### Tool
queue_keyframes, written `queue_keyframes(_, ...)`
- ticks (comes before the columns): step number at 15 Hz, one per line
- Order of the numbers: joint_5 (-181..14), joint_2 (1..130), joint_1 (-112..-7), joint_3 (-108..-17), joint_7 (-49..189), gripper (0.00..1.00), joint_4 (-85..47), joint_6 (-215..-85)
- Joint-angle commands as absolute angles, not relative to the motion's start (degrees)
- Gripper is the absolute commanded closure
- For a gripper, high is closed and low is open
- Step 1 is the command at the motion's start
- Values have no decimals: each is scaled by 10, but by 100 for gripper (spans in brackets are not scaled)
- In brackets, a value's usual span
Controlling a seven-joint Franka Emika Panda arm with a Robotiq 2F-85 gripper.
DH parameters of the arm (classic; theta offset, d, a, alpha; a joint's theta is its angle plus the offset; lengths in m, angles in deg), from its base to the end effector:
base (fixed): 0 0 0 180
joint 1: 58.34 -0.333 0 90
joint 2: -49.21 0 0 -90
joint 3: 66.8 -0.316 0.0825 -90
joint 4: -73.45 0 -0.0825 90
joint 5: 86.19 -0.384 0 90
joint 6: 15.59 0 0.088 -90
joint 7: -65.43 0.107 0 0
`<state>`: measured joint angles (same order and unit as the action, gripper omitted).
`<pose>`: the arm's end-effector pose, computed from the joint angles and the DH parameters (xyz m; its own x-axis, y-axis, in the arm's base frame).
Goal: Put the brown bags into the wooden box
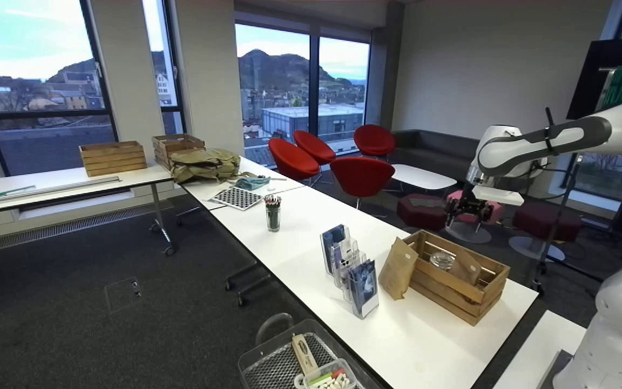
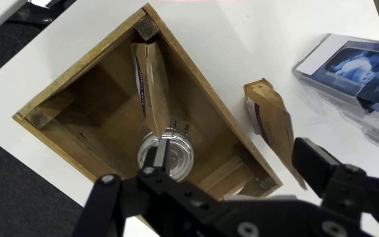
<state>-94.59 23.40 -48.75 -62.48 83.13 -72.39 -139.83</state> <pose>0.3957 -0.0924 0.4324 0.8110 -0.5849 0.0130 -0.5745 -0.8005 -0.1708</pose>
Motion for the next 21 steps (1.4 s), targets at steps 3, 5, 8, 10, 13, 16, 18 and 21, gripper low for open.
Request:
queue_keyframes(3,-931,275,-537,-655,746,0,-669,-1413)
queue_keyframes(5,-931,302,-556,-659,709,0,-649,-1424)
queue_keyframes(8,-937,354,-578,-660,664,0,-618,-1451)
queue_keyframes(10,-951,389,-588,-654,628,0,-599,-1466)
queue_keyframes(13,-964,437,-589,-651,588,0,-570,-1473)
queue_keyframes(16,-980,480,-582,-649,553,0,-546,-1470)
queue_keyframes(18,-995,505,-577,-647,529,0,-533,-1468)
queue_keyframes(21,-1007,539,-570,-646,505,0,-514,-1464)
